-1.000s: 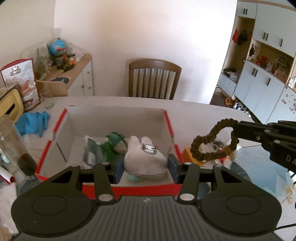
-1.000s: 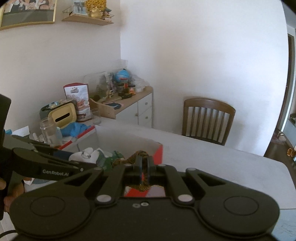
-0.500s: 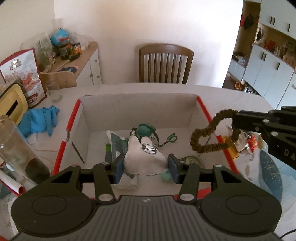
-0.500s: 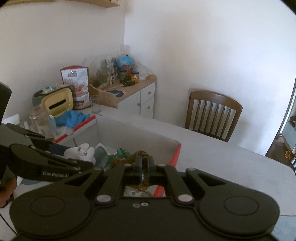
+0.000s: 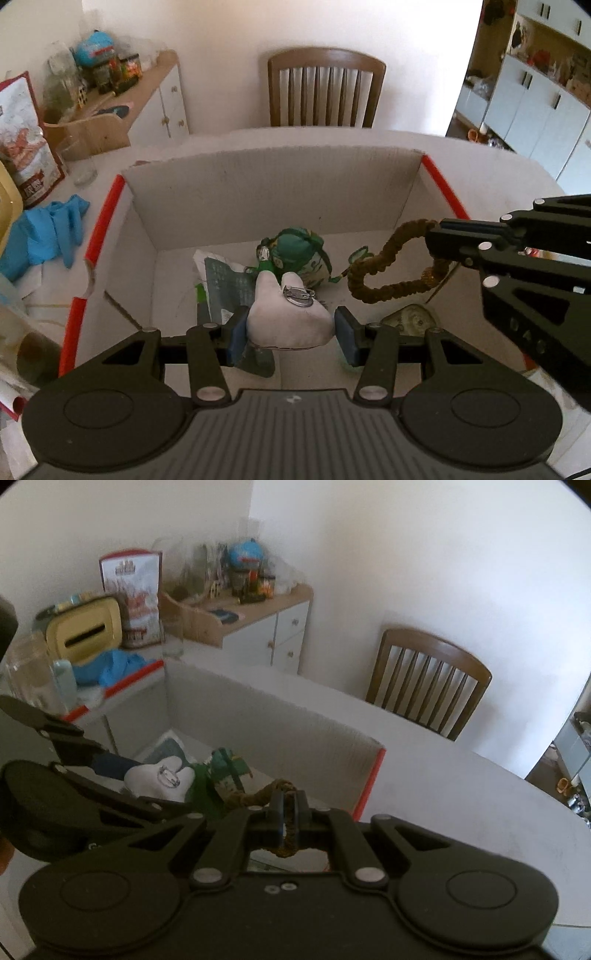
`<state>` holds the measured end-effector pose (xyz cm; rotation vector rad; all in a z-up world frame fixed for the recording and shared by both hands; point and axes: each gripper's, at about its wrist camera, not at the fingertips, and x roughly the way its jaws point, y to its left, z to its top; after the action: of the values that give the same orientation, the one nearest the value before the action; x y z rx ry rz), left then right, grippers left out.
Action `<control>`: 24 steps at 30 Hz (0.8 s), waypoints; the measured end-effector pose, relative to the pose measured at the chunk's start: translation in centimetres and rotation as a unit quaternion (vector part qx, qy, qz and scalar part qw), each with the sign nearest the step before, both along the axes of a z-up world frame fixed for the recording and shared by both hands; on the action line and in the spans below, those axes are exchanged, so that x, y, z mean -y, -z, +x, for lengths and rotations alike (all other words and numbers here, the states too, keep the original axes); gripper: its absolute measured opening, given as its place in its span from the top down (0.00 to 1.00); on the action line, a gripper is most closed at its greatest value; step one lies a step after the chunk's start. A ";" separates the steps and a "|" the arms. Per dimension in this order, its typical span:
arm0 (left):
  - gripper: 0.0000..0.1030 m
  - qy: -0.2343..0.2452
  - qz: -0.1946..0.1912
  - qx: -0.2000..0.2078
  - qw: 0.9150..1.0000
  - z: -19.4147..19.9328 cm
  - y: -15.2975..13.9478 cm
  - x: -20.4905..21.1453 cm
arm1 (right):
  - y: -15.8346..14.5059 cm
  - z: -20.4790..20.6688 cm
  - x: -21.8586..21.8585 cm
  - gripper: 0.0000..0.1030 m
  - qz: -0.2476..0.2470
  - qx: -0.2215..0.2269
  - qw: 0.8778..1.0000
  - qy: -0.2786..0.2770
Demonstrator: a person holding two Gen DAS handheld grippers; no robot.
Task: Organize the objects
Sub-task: 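Lift the beaded string in the right tool and carry it over the box, then open the right tool to drop the beaded string into the box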
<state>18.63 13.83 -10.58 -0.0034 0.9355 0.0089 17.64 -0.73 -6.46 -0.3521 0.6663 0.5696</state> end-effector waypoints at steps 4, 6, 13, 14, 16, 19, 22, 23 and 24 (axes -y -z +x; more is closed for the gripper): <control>0.52 0.012 0.010 -0.025 1.000 1.0 1.0 0.1 | 1.2 0.6 -0.9 0.97 -0.026 -0.001 1.000 -0.012; 0.52 0.016 0.021 -0.042 0.999 1.4 1.4 0.2 | 1.6 0.8 -1.3 0.97 -0.033 -0.005 0.999 -0.018; 0.52 0.017 0.012 -0.079 0.997 2.5 2.5 -0.3 | 2.9 0.9 -2.5 0.96 -0.058 -0.018 0.997 -0.047; 0.52 0.018 0.011 -0.082 0.996 2.6 2.7 -0.3 | 2.9 0.9 -2.6 0.96 -0.060 -0.019 0.997 -0.049; 0.52 0.020 0.010 -0.086 0.996 2.7 2.9 -0.3 | 3.1 0.9 -2.7 0.95 -0.063 -0.023 0.997 -0.049; 0.52 0.018 0.006 -0.088 0.996 2.7 2.9 -0.5 | 3.4 1.1 -2.6 0.93 -0.066 -0.030 0.996 -0.049; 0.52 0.020 0.013 -0.086 0.996 2.9 2.9 -0.6 | 3.3 1.2 -2.4 0.86 -0.067 -0.031 0.996 -0.046; 0.52 0.020 0.012 -0.085 0.996 2.9 2.9 -0.7 | 3.3 1.2 -2.4 0.85 -0.067 -0.033 0.996 -0.046; 0.51 0.020 0.009 -0.085 0.996 2.8 2.9 -0.8 | 3.3 1.2 -2.4 0.85 -0.066 -0.032 0.996 -0.045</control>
<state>21.48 14.59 -13.48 0.0329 1.1051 -0.0194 18.82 1.62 -9.71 -0.4913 0.7553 0.6263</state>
